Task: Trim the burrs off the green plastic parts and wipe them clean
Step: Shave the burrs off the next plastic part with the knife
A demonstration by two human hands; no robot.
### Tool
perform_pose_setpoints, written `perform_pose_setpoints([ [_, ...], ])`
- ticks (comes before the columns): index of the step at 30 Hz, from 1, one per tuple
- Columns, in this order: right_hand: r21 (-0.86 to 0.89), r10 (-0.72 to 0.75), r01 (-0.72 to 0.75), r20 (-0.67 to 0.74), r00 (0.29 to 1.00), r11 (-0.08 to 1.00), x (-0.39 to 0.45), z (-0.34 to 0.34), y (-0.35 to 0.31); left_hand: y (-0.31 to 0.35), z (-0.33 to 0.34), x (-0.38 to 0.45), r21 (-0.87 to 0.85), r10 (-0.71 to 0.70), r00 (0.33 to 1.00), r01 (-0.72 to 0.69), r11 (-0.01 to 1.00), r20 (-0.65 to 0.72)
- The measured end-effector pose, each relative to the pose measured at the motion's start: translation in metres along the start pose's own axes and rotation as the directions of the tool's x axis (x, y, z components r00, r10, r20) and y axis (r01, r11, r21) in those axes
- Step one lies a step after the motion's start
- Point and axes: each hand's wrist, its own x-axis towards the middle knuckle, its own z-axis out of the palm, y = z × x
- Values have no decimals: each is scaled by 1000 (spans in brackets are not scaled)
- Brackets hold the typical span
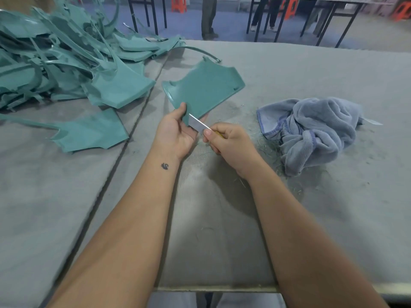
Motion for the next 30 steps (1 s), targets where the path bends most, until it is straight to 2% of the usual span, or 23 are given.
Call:
perform_pose_setpoints([
  [4,-63,8,-8,-6,1000,998,1,2,0,-1,-2,-5,-96,-3,998,9,995,68],
  [9,-133,-54,47,-48,997,990,2,6,1,-2,-6,-6,-111,12,998,-5,994,63],
  [19,-106,-92,83,-86,992,991,0,4,2,-6,-5,-7,-65,53,998,-51,997,33],
  [30,27,-68,72,-115,991,997,-5,1,0,-9,3,-15,0,76,997,-76,997,18],
])
